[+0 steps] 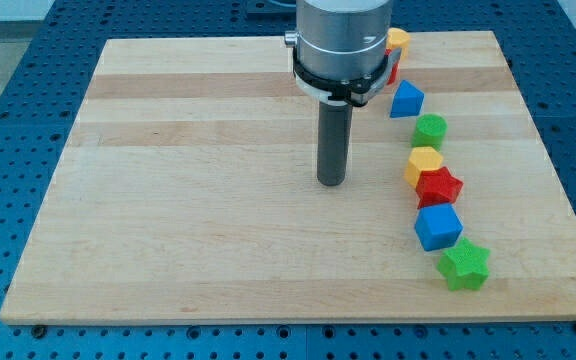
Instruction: Point your arm at the right side of the green star
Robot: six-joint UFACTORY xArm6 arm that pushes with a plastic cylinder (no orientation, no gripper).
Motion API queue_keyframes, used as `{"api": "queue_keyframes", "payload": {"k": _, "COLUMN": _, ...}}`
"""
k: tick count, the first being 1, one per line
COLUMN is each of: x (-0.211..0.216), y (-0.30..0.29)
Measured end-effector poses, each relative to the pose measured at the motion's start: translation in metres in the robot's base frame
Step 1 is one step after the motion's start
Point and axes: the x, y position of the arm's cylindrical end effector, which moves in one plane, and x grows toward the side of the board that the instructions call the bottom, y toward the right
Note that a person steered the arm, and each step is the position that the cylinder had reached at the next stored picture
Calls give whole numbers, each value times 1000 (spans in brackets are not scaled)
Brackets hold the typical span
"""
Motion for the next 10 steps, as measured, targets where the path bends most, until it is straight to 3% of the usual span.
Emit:
{"api": "queue_keyframes", "payload": {"k": 2, "x": 13, "y": -3}}
{"api": "queue_keyframes", "payload": {"k": 4, "x": 116, "y": -37}}
{"api": "queue_keyframes", "payload": {"k": 6, "x": 155, "y": -15}}
{"api": "queue_keyframes", "payload": {"k": 10, "x": 157, "y": 24}}
